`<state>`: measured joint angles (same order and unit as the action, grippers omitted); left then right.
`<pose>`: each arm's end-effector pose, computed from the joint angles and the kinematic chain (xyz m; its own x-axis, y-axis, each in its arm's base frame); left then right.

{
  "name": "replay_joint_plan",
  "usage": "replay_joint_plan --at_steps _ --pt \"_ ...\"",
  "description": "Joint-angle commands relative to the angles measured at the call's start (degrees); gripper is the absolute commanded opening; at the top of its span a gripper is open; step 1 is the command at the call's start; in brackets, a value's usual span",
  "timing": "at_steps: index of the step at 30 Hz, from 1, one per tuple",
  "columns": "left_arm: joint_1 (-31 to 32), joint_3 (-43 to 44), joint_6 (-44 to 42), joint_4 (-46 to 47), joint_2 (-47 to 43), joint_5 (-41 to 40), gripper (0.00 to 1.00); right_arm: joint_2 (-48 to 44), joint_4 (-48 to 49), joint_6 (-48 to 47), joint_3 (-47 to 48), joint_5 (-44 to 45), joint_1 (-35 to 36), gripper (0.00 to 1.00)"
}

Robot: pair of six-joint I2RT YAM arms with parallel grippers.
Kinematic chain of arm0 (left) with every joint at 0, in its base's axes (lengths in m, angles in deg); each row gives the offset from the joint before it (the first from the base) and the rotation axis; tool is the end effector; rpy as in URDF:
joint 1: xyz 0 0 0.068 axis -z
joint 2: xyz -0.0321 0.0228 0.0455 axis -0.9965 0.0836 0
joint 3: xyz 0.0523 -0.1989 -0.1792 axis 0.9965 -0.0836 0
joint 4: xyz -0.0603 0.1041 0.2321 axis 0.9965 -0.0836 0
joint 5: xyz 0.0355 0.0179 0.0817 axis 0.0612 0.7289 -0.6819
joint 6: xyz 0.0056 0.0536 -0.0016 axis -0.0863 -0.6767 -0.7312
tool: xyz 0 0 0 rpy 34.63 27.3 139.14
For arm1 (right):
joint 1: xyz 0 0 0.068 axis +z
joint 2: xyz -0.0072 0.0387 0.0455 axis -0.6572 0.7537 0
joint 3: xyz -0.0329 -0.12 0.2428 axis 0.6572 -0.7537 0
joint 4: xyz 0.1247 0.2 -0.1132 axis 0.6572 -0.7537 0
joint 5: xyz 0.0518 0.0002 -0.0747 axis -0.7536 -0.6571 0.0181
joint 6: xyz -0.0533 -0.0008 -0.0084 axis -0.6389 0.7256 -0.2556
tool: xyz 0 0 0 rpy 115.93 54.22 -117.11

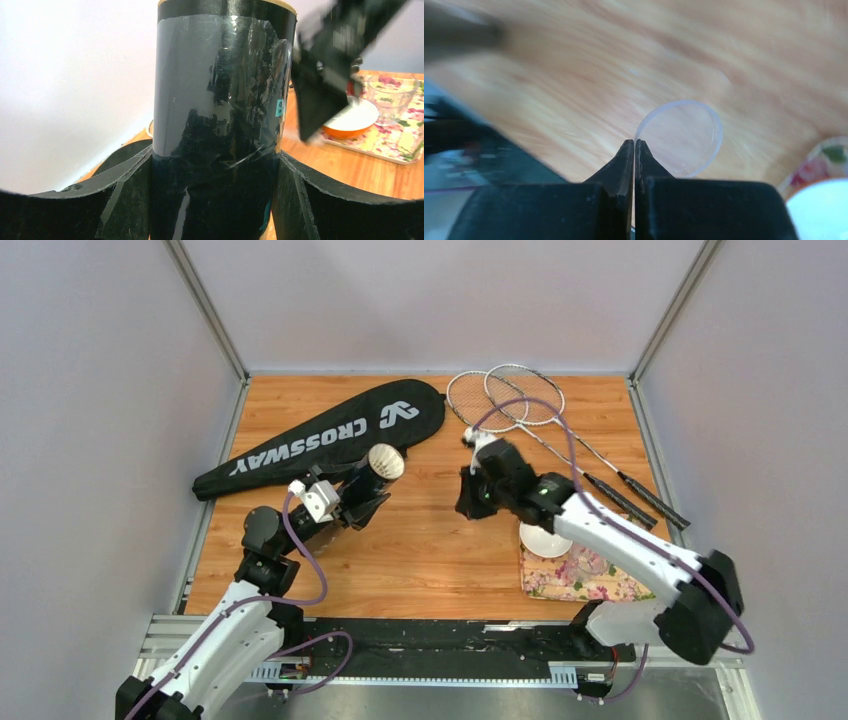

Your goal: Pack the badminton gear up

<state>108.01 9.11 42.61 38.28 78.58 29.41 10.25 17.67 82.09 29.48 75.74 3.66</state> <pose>0.1389 -0.0783 0.2854 0.2968 -0.0709 -0.9523 0.7741 0.6019 0.1965 0.1960 0.1937 0.2494 -0.8103 -0.2313 -0.5384 -0.4058 0.8844 0.2308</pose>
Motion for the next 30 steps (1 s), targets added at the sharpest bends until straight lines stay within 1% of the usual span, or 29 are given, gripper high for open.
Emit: replay_joint_plan --at_steps 1,2,4,5,6,7,8,13,18,23,30 --pt "0.0 0.6 3.1 -3.0 2.3 5.1 0.05 -9.3 0.2 1.5 16.5 -15.6 -0.7 0.00" --pt "0.0 0.6 4.2 -2.7 2.6 6.8 0.05 -9.6 -2.4 1.3 19.1 -17.1 -0.7 0.00" --pt "0.0 0.6 4.5 -1.8 3.0 8.2 0.06 -10.1 -3.2 1.5 22.1 -21.5 -0.7 0.00" --pt "0.0 0.6 4.9 -1.4 3.0 9.6 0.06 -10.3 -2.3 2.7 24.3 -23.8 -0.7 0.00" --pt "0.0 0.5 5.0 -1.0 3.4 10.2 0.06 -10.8 -1.1 3.3 24.9 -29.1 -0.7 0.00" --pt "0.0 0.4 5.3 -0.4 3.5 10.8 0.06 -11.1 0.5 4.5 25.4 -31.1 -0.6 0.00" --pt "0.0 0.5 5.4 -0.1 3.5 12.1 0.06 -11.3 3.6 5.7 25.7 -32.6 -0.6 0.00" --pt "0.0 0.1 5.7 0.9 3.5 13.2 0.06 -8.7 8.9 12.2 26.6 -38.4 -0.5 0.00" --pt "0.1 0.2 5.9 1.1 3.8 13.8 0.06 -5.9 10.0 13.0 28.6 -37.6 0.9 0.00" --pt "0.1 0.1 5.9 1.1 3.7 14.2 0.06 -2.2 5.5 10.3 31.9 -34.8 2.9 0.00" --pt "0.0 0.3 6.1 1.3 3.8 14.5 0.06 0.8 0.3 8.6 35.8 -32.3 3.6 0.00"
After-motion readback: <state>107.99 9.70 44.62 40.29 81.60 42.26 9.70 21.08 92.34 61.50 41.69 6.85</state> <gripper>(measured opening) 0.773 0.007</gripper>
